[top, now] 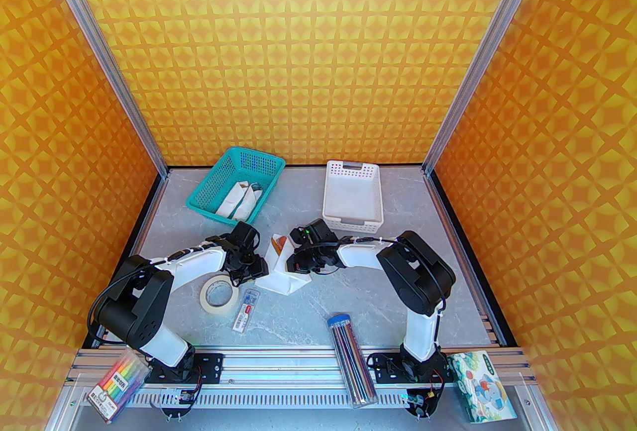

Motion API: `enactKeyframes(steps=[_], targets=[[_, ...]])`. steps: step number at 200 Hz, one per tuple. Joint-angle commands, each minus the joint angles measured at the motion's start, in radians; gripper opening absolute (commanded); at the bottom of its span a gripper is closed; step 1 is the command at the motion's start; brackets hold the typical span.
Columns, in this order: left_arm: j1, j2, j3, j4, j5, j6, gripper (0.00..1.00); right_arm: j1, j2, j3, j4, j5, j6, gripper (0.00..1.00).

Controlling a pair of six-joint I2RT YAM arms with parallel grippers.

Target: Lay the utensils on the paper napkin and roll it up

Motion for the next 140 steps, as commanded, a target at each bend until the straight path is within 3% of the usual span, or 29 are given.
enactKeyframes(steps=[1, 49, 88, 140], targets=[[-0.007, 0.015, 0.007, 0.005, 0.037, 0.016, 0.41, 0.002, 0.038, -0.018, -0.064, 0.05, -0.018, 0.0], [-0.009, 0.003, -0.021, 0.068, 0.087, -0.003, 0.32, 0.002, 0.038, -0.015, -0.064, 0.048, -0.016, 0.0], [-0.009, -0.022, -0.017, 0.076, 0.087, -0.006, 0.19, 0.002, 0.041, -0.011, -0.066, 0.049, -0.016, 0.0], [-0.009, -0.024, -0.012, 0.026, 0.038, 0.011, 0.27, 0.003, 0.043, -0.008, -0.066, 0.048, -0.015, 0.0]])
